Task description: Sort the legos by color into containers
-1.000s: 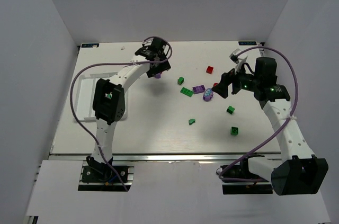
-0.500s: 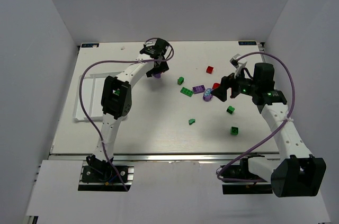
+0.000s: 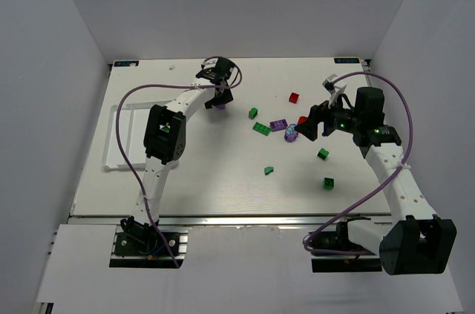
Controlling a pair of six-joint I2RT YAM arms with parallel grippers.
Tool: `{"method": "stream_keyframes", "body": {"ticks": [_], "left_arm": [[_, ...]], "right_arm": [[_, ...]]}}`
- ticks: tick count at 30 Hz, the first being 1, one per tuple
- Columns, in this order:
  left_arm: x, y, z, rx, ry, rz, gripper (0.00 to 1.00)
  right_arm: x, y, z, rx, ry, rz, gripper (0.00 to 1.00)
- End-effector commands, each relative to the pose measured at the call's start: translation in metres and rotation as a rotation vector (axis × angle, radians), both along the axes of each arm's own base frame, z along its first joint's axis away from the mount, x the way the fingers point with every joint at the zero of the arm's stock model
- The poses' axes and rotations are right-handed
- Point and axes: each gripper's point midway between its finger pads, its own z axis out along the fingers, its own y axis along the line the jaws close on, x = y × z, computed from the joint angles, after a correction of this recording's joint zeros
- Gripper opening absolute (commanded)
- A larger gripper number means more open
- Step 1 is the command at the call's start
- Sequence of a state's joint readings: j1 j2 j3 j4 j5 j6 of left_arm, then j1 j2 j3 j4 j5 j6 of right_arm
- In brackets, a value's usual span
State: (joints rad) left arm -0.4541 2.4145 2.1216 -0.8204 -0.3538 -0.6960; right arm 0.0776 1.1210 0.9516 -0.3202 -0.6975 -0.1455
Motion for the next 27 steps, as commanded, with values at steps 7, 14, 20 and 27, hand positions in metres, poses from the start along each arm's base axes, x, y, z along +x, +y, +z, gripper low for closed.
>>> {"method": "stream_keyframes", "body": {"ticks": [7, 14, 20, 27], "left_arm": [[0.018, -0.001, 0.011, -0.008, -0.072, -0.045, 0.6], [0.015, 0.002, 0.001, 0.001, -0.055, -0.048, 0.57], [0.01, 0.004, -0.006, 0.002, -0.035, -0.046, 0.57], [0.008, 0.01, -0.013, 0.018, -0.027, -0.044, 0.54]], "right_arm": [[0.002, 0.003, 0.007, 0.03, -0.017, 0.02, 0.87], [0.003, 0.004, 0.007, 0.033, -0.012, 0.019, 0.86], [0.004, 0.003, 0.007, 0.034, -0.01, 0.017, 0.86], [0.005, 0.003, 0.005, 0.035, -0.006, 0.018, 0.86]]}}
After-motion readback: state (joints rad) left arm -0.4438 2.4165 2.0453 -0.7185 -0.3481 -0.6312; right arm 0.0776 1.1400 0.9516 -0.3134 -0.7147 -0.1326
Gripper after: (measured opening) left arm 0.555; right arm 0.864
